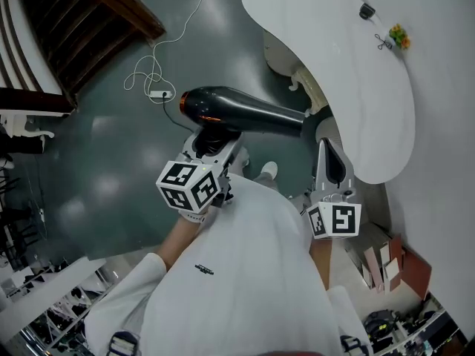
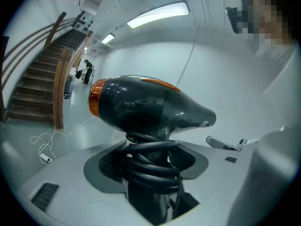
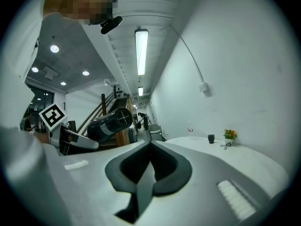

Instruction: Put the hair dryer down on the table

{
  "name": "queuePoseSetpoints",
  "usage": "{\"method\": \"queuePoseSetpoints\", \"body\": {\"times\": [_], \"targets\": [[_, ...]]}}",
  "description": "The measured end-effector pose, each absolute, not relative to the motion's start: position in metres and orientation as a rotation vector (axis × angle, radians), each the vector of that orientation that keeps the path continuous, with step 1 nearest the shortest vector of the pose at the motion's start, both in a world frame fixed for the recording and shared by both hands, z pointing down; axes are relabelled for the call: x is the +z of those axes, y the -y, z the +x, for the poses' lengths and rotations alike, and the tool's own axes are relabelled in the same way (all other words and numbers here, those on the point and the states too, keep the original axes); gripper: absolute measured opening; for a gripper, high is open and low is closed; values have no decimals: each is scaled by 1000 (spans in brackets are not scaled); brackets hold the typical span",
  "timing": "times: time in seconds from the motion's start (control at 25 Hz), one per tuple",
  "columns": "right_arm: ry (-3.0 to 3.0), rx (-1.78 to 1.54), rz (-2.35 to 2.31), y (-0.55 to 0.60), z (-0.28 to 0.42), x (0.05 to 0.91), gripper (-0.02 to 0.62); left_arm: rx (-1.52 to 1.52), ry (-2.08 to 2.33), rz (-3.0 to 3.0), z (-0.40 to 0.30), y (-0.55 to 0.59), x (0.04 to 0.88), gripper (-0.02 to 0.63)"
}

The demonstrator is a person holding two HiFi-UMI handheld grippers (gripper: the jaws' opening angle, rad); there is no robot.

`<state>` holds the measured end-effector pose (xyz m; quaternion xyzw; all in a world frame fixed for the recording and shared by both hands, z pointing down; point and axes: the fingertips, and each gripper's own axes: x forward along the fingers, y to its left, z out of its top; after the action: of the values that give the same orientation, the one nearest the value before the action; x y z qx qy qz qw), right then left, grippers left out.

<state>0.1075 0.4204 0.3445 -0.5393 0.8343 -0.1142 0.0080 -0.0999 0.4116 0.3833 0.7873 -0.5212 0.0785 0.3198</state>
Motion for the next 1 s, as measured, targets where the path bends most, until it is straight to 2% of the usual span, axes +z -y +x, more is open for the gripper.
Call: {"method": "queuePoseSetpoints", "body": {"times": [0.28,1.0], "targets": [[-2603,-362,-1675,-383,70,339,11,181,1373,2046,-137,-375,387,282],[-2694,-279,-1599,-268,-85,310,11,63,1385,2017,-273,-284,371,282]]}}
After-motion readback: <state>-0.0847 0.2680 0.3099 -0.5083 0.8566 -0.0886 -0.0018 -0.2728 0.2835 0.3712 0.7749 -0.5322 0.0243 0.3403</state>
